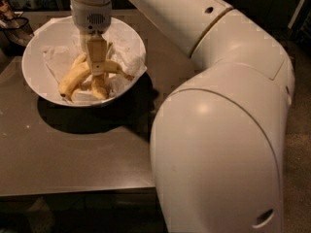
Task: Pick banana from white bowl
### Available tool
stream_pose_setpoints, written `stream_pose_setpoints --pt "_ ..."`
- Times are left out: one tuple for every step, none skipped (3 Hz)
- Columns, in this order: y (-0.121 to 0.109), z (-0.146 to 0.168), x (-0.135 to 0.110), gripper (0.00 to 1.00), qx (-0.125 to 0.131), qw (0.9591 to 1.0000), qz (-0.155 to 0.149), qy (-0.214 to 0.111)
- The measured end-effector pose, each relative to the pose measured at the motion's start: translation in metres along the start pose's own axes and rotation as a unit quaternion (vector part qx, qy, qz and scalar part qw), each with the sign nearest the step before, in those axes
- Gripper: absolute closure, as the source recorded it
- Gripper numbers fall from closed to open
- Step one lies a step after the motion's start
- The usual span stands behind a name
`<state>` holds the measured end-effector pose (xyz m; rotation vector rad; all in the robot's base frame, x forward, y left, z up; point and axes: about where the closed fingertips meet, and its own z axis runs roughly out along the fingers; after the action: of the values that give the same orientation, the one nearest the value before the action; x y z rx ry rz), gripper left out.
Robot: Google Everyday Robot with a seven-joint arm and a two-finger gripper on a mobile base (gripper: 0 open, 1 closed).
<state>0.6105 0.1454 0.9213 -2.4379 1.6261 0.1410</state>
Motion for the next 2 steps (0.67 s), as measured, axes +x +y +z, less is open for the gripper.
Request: stream_pose_setpoints --pt "-0.0029 0.0055 0.0004 0.40 -0.005 1.0000 -0.004 0.001" --pt "-0.0026 0.0119 -0.0006 0.42 -0.012 0.9999 -0.007 0.001"
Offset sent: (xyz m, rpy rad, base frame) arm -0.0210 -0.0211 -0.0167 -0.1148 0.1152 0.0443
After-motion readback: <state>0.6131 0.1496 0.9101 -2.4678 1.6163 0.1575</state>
